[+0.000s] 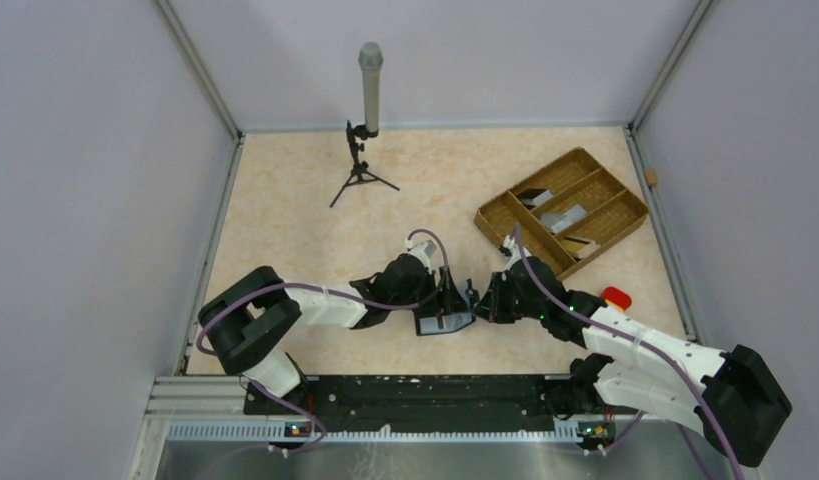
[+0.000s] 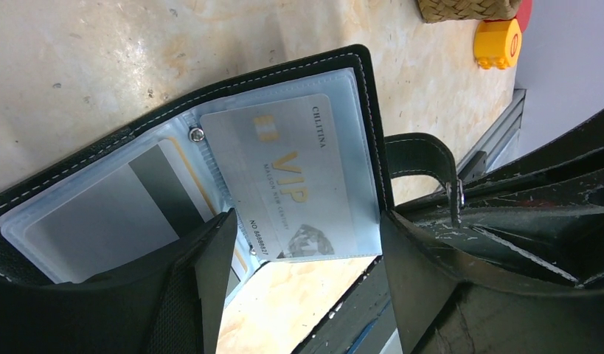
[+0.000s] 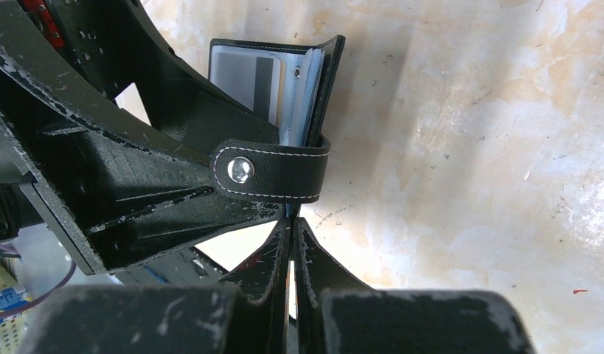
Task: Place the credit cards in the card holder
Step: Turn over the card slot in the card holder.
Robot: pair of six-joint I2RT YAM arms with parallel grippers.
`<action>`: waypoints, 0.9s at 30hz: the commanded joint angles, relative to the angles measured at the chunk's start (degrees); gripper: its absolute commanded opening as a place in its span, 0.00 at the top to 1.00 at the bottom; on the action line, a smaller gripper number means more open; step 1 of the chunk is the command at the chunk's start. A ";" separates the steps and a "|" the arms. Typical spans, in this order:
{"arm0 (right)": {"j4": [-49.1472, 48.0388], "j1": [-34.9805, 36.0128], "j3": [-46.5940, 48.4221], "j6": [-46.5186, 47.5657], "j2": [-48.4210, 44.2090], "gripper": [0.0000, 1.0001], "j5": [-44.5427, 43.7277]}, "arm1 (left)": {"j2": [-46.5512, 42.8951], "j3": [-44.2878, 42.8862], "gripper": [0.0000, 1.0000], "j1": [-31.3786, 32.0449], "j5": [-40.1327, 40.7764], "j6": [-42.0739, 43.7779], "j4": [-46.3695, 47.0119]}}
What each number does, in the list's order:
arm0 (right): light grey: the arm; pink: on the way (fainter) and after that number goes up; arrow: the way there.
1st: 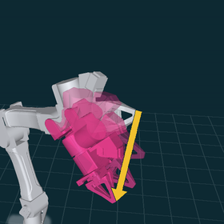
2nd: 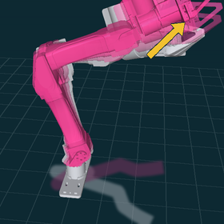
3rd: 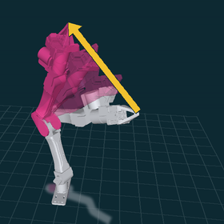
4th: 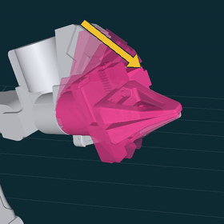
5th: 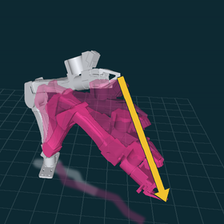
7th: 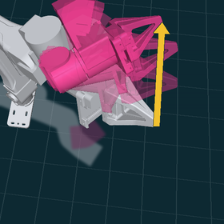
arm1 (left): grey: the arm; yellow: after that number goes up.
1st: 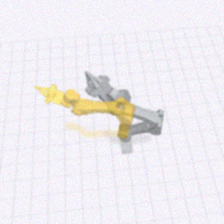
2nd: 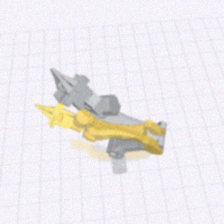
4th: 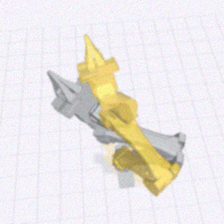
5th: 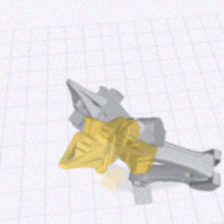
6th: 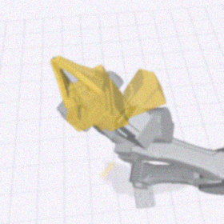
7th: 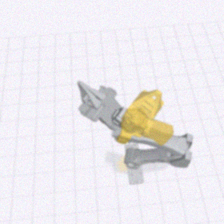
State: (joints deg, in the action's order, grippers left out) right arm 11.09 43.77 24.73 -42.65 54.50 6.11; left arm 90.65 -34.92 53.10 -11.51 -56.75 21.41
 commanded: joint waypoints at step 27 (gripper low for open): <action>2.52 0.97 0.69 0.88 0.26 1.00 -4.15 | -3.10 -13.88 0.29 5.45 19.44 8.46 -30.89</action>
State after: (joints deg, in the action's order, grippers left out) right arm 13.34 43.77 24.73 -42.50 54.52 3.18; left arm 89.23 -46.30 57.98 4.05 -50.19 -4.54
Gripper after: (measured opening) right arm 0.004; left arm 0.710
